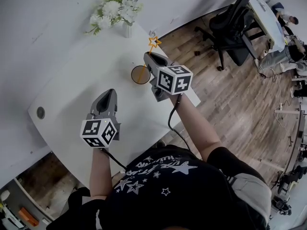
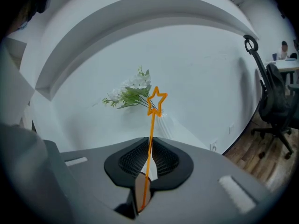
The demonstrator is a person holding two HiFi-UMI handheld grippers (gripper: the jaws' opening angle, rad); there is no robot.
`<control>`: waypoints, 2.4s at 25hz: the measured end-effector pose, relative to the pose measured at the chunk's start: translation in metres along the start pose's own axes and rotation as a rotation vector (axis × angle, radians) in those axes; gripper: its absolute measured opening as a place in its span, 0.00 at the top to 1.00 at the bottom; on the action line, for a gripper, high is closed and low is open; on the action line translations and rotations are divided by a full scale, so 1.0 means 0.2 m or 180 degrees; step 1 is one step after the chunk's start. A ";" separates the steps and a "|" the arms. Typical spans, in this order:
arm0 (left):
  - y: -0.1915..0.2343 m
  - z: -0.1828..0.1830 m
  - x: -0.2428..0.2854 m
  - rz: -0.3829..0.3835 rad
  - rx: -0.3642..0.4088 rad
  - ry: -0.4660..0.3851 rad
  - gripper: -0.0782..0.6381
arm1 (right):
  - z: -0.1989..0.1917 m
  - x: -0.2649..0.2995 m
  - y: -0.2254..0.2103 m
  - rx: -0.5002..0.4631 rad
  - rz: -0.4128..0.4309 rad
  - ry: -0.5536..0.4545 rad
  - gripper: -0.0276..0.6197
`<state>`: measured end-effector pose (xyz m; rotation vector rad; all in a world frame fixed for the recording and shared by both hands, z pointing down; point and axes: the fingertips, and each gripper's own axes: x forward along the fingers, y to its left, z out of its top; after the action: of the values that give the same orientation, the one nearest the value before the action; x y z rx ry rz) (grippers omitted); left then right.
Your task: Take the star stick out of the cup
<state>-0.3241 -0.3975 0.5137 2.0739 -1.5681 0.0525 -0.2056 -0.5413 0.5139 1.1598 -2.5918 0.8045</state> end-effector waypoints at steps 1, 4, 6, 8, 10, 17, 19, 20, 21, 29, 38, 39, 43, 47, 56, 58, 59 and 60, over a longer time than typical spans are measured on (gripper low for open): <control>0.00 -0.01 0.01 -0.0006 -0.0008 0.0032 0.89 | 0.01 -0.01 0.00 0.0007 0.0014 -0.0033 0.90; -0.01 -0.06 0.01 -0.0013 -0.0089 0.0109 0.89 | 0.03 -0.04 0.02 0.0017 0.0065 -0.0134 0.91; -0.03 -0.07 0.00 0.0006 -0.0068 0.0104 0.89 | 0.05 -0.08 0.04 0.0006 0.0110 -0.0208 0.91; -0.08 -0.07 -0.02 0.0033 0.0061 0.0096 0.89 | 0.08 -0.14 0.05 0.0013 0.0147 -0.0297 0.91; -0.14 -0.06 -0.04 0.0027 0.0172 0.0083 0.89 | 0.13 -0.22 0.06 0.0039 0.0183 -0.0408 0.91; -0.38 -0.07 -0.14 -0.0022 0.0302 0.0020 0.89 | 0.28 -0.51 0.12 0.0199 0.0328 -0.0793 0.92; -0.44 -0.07 -0.17 -0.0025 0.0350 -0.0021 0.89 | 0.31 -0.59 0.13 0.0142 0.0338 -0.0857 0.92; -0.47 -0.06 -0.18 -0.0026 0.0379 -0.0047 0.89 | 0.32 -0.63 0.14 0.0128 0.0348 -0.0892 0.92; -0.50 -0.05 -0.20 -0.0026 0.0407 -0.0076 0.89 | 0.33 -0.67 0.14 0.0118 0.0359 -0.0927 0.92; -0.72 -0.06 -0.40 0.0011 0.0509 -0.0280 0.89 | 0.31 -1.05 0.20 0.0053 0.0455 -0.1070 0.92; -1.01 -0.23 -0.66 0.0007 0.0554 -0.0343 0.89 | 0.09 -1.50 0.25 0.0026 0.0528 -0.1043 0.92; -1.05 -0.25 -0.69 0.0005 0.0562 -0.0339 0.89 | 0.06 -1.55 0.24 0.0043 0.0527 -0.1027 0.92; -1.17 -0.34 -0.79 -0.0021 0.0558 -0.0304 0.89 | -0.07 -1.71 0.22 0.0076 0.0480 -0.0940 0.92; -1.27 -0.42 -0.86 -0.0045 0.0553 -0.0261 0.89 | -0.16 -1.85 0.21 0.0098 0.0465 -0.0887 0.92; -1.42 -0.55 -1.00 -0.0066 0.0573 -0.0270 0.89 | -0.33 -2.07 0.21 0.0128 0.0494 -0.0858 0.92; -1.43 -0.56 -1.02 -0.0057 0.0564 -0.0270 0.89 | -0.36 -2.10 0.21 0.0129 0.0494 -0.0823 0.92; -1.44 -0.56 -1.03 -0.0052 0.0557 -0.0267 0.89 | -0.37 -2.10 0.21 0.0131 0.0492 -0.0799 0.92; -1.44 -0.56 -1.03 -0.0046 0.0551 -0.0264 0.89 | -0.38 -2.11 0.22 0.0134 0.0491 -0.0777 0.92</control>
<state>-0.0997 -0.1143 0.4270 2.2463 -1.6491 0.1016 0.0441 -0.2098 0.3997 1.1455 -2.9072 0.7957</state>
